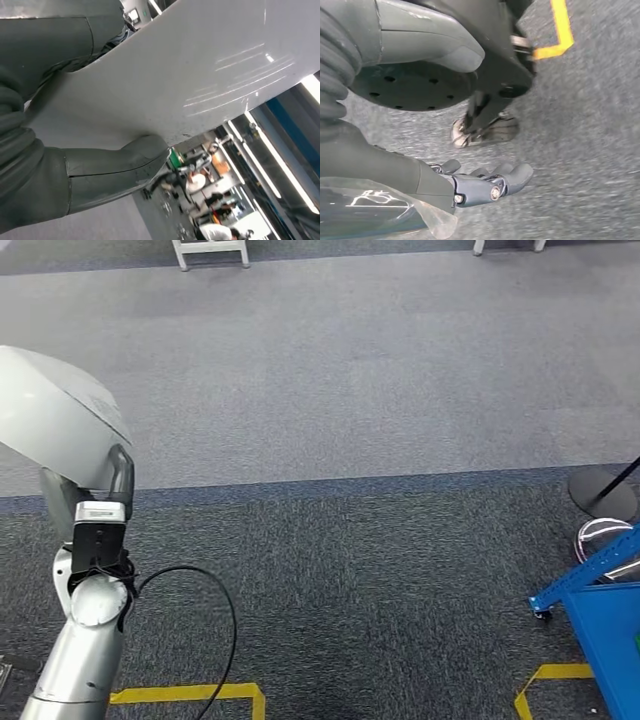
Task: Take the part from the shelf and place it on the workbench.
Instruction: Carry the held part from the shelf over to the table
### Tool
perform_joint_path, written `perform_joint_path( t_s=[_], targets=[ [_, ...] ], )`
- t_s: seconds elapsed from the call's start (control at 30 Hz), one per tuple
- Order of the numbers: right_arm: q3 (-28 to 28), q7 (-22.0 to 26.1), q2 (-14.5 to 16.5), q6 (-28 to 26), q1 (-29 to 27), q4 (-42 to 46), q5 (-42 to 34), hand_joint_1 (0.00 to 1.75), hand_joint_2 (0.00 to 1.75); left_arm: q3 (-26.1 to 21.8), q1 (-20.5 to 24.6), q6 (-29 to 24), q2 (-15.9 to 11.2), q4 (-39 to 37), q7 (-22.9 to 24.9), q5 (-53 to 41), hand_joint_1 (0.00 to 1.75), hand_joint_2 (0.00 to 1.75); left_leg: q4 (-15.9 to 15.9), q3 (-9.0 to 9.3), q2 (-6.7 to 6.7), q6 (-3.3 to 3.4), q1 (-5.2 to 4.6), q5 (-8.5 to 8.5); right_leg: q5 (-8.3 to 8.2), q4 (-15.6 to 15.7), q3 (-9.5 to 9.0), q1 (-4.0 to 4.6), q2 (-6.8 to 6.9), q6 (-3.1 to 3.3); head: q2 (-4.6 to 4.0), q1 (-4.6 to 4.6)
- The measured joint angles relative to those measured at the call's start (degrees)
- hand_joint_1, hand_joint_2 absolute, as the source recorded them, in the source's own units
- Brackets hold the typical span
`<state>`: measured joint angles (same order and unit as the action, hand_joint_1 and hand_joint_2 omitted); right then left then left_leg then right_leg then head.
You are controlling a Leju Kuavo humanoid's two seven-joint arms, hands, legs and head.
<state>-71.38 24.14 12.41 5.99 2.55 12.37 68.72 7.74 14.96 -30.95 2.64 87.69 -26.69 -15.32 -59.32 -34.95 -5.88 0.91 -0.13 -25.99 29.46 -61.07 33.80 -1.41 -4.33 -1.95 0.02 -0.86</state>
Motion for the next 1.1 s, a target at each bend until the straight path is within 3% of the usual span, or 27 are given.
perform_joint_path(
  t_s=[0.03,0.1,0.17,0.23,0.3,0.33,0.37,0.4,0.47,0.53,0.57,0.6,0.63,0.7,0.77,0.83,0.87,0.93,1.0,1.07,1.1],
  targets=[
    [0.0,-0.02,0.0,0.0,0.0,0.0,0.01,0.0,1.75,0.01,-0.01,0.01,0.01,0.0,0.0,-0.01,1.75,1.75,-0.21,-0.26,-0.62,-0.29,0.07,-0.01,0.24,0.64,-0.47,0.02,-0.67,0.22,0.0,0.02],
    [0.0,-0.07,0.01,-0.01,0.0,0.01,0.03,0.0,1.75,0.01,-0.11,0.02,-0.07,0.0,0.0,-0.02,1.75,1.75,-0.23,-0.61,-1.56,-0.79,0.23,0.15,0.19,0.85,-0.74,0.18,0.33,0.85,0.0,0.08],
    [0.01,-0.1,0.02,-0.04,-0.02,0.01,0.29,0.0,1.75,0.02,-0.11,-0.01,-0.19,0.01,0.0,-0.01,1.75,1.75,-1.6,-1.28,0.52,-1.37,0.07,-0.7,0.17,1.11,-1.11,0.1,1.74,1.48,0.0,-0.17],
    [0.1,-0.21,0.02,-0.17,-0.11,0.01,1.03,0.0,1.75,0.07,0.1,-0.03,-0.18,0.02,0.0,-0.01,1.75,1.75,-6.92,-3.68,3.94,-1.89,-0.04,-3.35,0.38,1.27,-1.55,0.14,3.31,2.04,0.0,-0.47],
    [0.33,-0.38,0.02,-0.49,-0.32,0.01,1.91,0.0,1.75,0.11,0.15,0.0,-0.14,-0.02,0.0,0.01,1.75,1.75,-13.88,-7.08,5.09,-2.15,0.18,-5.82,0.79,1.28,-1.93,0.27,5.01,2.35,0.0,-0.54],
    [0.46,-0.44,0.02,-0.7,-0.43,0.01,2.26,0.0,1.75,0.11,0.13,0.02,-0.15,-0.05,0.0,0.01,1.75,1.75,-15.62,-8.03,5.23,-2.17,0.25,-5.86,1.01,1.28,-2.14,0.3,5.87,2.39,0.0,-0.56],
    [0.59,-0.47,0.02,-0.89,-0.49,0.01,2.52,0.0,1.75,0.11,0.13,0.05,-0.15,-0.07,0.0,0.02,1.75,1.75,-15.23,-7.99,5.35,-2.1,0.29,-4.81,1.24,1.27,-2.39,0.34,6.68,2.38,0.0,-0.56],
    [0.72,-0.5,0.02,-1.03,-0.5,0.01,2.7,0.0,1.75,0.11,0.14,0.08,-0.15,-0.08,0.0,0.02,1.75,1.75,-12.75,-6.94,5.64,-1.89,0.25,-2.9,1.5,1.28,-2.72,0.39,7.45,2.36,0.0,-0.56],
    [0.97,-0.54,0.05,-1.16,-0.44,0.0,2.91,0.0,1.75,0.11,0.23,0.11,-0.15,-0.09,0.01,0.02,1.75,1.75,-5.61,-3.65,8.23,-1.01,-0.4,0.7,2.11,1.33,-3.45,0.61,8.79,2.18,0.0,-0.55],
    [1.18,-0.64,0.11,-1.21,-0.43,-0.01,3.05,0.0,1.75,0.19,0.47,0.14,-0.11,-0.1,0.01,0.02,1.75,1.75,-1.38,-1.74,10.75,-0.04,-1.29,1.36,2.6,1.45,-3.82,0.92,10.08,1.78,0.0,-0.55],
    [1.28,-0.71,0.15,-1.22,-0.44,-0.02,3.09,0.0,1.75,0.23,0.55,0.15,-0.11,-0.11,0.01,0.02,1.75,1.75,-0.94,-1.58,10.91,0.22,-1.59,0.95,2.75,1.62,-3.97,1.05,10.86,1.53,0.0,-0.57],
    [1.39,-0.75,0.17,-1.22,-0.4,-0.02,3.14,0.0,1.75,0.27,0.6,0.15,-0.13,-0.11,0.0,0.02,1.75,1.75,-0.39,-1.45,10.19,0.44,-1.55,0.87,2.89,1.84,-4.26,1.15,11.65,1.27,0.0,-0.62],
    [1.51,-0.79,0.19,-1.23,-0.32,-0.02,3.19,0.0,1.75,0.28,0.57,0.15,-0.15,-0.09,0.0,0.02,1.75,1.75,0.04,-1.22,9.46,0.55,-1.36,0.97,3.16,1.96,-4.51,1.15,11.62,1.02,0.0,-0.57],
    [1.73,-0.8,0.2,-1.3,-0.13,-0.02,3.35,0.0,1.75,0.28,0.8,0.14,-0.16,-0.06,0.0,0.02,1.75,1.75,0.99,-0.54,7.94,0.89,-0.77,1.23,4.62,-0.24,-3.72,1.0,8.84,0.57,0.0,-0.44],
    [1.89,-0.86,0.2,-1.39,-0.15,-0.02,3.55,0.0,1.75,0.31,1.09,0.13,-0.06,-0.05,0.0,0.03,1.75,1.75,1.23,-0.3,6.4,1.12,-0.39,1.29,7.34,-7.14,0.14,0.79,5.36,0.31,0.0,-0.19],
    [1.94,-0.93,0.2,-1.43,-0.31,-0.02,3.67,0.0,1.75,0.36,1.03,0.14,0.01,-0.08,0.0,0.04,1.75,1.75,1.19,-0.26,4.66,1.19,-0.27,1.21,8.5,-13.37,4.45,0.73,4.52,0.06,0.0,-0.09],
    [1.95,-0.95,0.2,-1.46,-0.39,-0.02,3.72,0.0,1.75,0.36,0.98,0.15,0.01,-0.1,0.0,0.04,1.75,1.75,1.15,-0.2,3.73,1.15,-0.2,1.16,7.45,-13.81,5.47,0.71,4.43,-0.07,0.0,-0.09],
    [1.97,-0.95,0.2,-1.53,-0.45,-0.02,3.76,0.0,1.75,0.36,0.97,0.15,-0.03,-0.11,0.0,0.04,1.75,1.75,0.93,-0.01,1.99,0.84,0.07,0.94,2.84,-8.96,4.57,0.55,3.89,-0.26,0.0,-0.09],
    [1.99,-0.95,0.2,-1.59,-0.48,-0.03,3.8,0.0,1.75,0.35,1.03,0.15,-0.08,-0.11,0.0,0.04,1.75,1.75,0.41,-0.06,0.73,0.29,0.24,0.58,-0.76,-2.69,2.43,0.16,1.78,-0.48,0.0,-0.04],
    [2.02,-0.95,0.2,-1.62,-0.45,-0.07,3.89,0.0,1.75,0.35,1.09,0.13,-0.12,-0.1,0.0,0.04,1.75,1.75,-0.22,-0.58,-0.37,-0.28,0.28,0.38,-1.09,0.03,1.07,-0.14,-0.15,-0.24,0.0,-0.08],
    [2.04,-0.95,0.2,-1.63,-0.44,-0.08,3.95,0.0,1.75,0.34,1.1,0.1,-0.19,-0.1,0.0,0.04,1.75,1.75,-0.35,-0.83,-1.01,-0.58,0.33,0.43,-0.77,0.35,0.72,-0.11,-0.41,0.07,0.0,-0.08]
  ],
)
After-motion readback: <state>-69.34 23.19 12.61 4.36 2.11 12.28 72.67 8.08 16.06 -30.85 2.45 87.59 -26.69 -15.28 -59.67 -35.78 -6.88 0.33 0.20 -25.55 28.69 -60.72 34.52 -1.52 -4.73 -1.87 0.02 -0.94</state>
